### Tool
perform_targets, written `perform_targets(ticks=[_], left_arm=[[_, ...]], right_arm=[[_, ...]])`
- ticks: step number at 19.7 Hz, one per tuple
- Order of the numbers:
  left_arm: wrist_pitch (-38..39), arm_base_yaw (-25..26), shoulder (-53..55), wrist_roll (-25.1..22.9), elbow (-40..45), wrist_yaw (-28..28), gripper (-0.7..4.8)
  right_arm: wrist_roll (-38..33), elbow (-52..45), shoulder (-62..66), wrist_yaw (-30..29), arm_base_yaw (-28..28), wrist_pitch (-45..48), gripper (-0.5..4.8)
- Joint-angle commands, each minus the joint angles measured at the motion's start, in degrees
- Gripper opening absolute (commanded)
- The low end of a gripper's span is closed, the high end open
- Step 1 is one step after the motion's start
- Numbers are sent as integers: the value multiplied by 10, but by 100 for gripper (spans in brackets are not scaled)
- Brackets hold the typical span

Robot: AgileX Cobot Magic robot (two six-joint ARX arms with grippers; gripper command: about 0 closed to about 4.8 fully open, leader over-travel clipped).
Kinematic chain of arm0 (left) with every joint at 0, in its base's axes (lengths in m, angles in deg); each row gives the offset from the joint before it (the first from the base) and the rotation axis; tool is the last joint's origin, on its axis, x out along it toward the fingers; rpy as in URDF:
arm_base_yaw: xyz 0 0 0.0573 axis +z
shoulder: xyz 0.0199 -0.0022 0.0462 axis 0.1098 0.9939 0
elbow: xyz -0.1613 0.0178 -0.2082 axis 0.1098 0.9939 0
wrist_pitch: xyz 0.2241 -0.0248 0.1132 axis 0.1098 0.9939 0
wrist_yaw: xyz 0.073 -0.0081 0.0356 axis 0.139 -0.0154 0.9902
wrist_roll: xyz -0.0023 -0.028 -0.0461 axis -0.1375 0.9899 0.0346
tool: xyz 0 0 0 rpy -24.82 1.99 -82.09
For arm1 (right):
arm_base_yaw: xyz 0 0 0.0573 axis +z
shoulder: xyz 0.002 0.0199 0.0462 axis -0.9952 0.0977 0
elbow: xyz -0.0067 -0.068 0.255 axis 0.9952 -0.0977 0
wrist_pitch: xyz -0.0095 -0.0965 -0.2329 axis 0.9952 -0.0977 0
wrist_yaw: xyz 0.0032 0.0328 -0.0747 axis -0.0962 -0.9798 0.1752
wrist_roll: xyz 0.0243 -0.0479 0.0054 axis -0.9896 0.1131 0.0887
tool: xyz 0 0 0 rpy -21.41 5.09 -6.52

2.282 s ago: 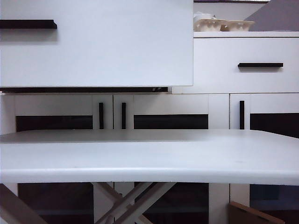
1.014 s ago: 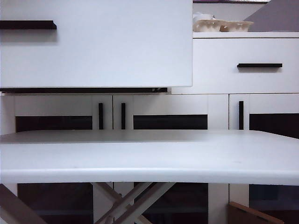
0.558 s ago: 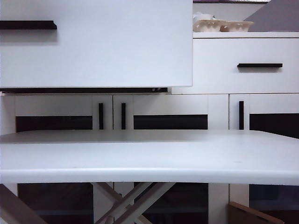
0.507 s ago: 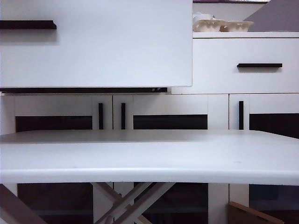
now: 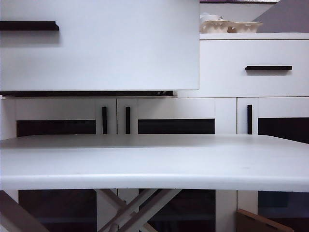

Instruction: Pick up a can of beer from the white table, open the left drawer, place the beer inside the drawer, and finally close the drawer.

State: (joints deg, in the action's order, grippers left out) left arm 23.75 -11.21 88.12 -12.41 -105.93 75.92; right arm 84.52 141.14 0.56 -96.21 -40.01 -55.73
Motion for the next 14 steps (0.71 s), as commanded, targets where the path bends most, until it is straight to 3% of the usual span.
perform_targets(ticks=[1, 5, 8, 14], left_arm=[[-28, 0, 1, 0, 19, 12, -5], [-56, 0, 1, -1, 55, 12, -5], [-112, 0, -4, 4, 104, 10, -5], [-164, 0, -3, -3, 152, 18, -5]], right_arm=[[-26, -84, -43, 27, 25, 83, -6], [-51, -181, -97, 74, 58, 141, -6], [-58, -223, -126, 150, 90, 152, -6], [-61, -323, -150, 195, 127, 280, -6]])
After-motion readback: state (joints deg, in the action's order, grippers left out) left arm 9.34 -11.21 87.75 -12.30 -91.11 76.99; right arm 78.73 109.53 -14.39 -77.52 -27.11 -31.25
